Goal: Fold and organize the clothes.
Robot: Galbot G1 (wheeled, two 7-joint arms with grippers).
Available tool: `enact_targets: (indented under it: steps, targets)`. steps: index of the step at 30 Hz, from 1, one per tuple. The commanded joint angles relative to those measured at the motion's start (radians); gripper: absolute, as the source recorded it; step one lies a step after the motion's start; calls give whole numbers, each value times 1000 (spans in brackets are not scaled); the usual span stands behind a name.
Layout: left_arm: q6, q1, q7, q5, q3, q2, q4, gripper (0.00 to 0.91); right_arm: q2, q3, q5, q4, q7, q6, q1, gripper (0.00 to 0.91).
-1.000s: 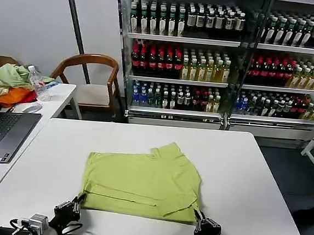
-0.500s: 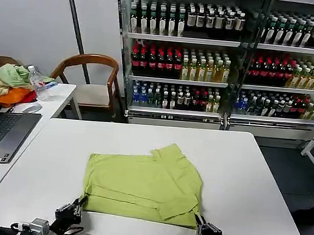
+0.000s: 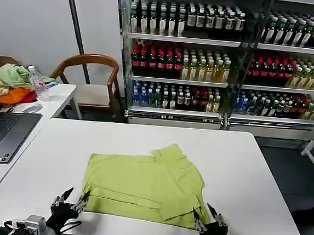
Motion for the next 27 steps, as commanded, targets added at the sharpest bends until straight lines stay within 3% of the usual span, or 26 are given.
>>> enact_targets:
  steps: [1, 5, 14, 27]
  targets:
    - [11, -35, -24, -27, -22, 35, -49, 907, 2, -5, 67, 42, 27, -37, 136, 907]
    - [35, -161, -19, -112, -11, 76, 70, 907, 39, -91, 153, -103, 117, -149, 388, 907]
    - [36, -346, 9, -128, 64, 158, 264, 907, 113, -148, 183, -355, 100, -203, 648, 907]
    - [46, -598, 13, -164, 239, 176, 490, 907, 230, -225, 209, -701, 78, -211, 910, 907]
